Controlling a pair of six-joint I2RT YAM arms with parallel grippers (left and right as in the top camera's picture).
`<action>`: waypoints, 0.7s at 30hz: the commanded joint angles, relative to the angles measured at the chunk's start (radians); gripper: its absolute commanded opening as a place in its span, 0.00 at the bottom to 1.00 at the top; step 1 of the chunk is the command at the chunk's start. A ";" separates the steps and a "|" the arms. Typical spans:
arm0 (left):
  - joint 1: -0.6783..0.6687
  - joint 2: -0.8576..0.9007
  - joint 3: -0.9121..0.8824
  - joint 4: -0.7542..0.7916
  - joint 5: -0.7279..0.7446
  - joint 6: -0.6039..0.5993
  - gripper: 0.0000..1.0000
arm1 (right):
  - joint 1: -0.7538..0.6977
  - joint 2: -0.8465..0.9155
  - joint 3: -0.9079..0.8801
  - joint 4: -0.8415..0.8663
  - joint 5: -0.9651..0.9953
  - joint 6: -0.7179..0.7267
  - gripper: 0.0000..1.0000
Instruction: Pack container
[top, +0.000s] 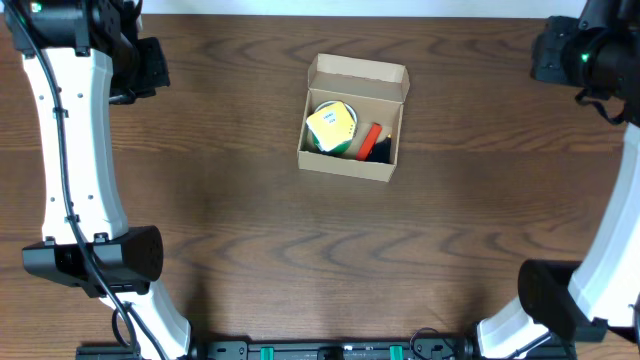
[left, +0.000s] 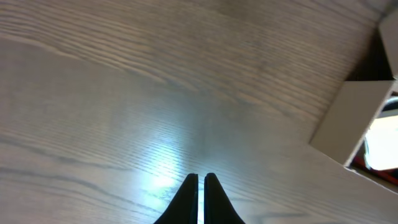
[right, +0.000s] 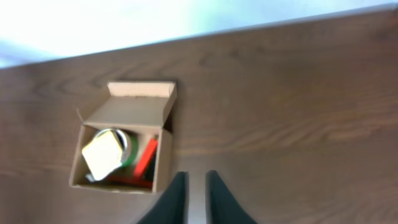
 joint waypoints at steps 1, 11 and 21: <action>-0.014 -0.003 0.003 -0.072 0.062 0.040 0.06 | -0.002 0.090 -0.039 -0.026 -0.021 0.012 0.01; -0.082 0.062 -0.037 -0.014 0.146 0.133 0.06 | 0.010 0.283 -0.125 0.001 -0.091 0.012 0.01; -0.107 0.326 -0.056 -0.006 0.381 0.273 0.06 | 0.053 0.346 -0.277 0.096 -0.075 0.011 0.01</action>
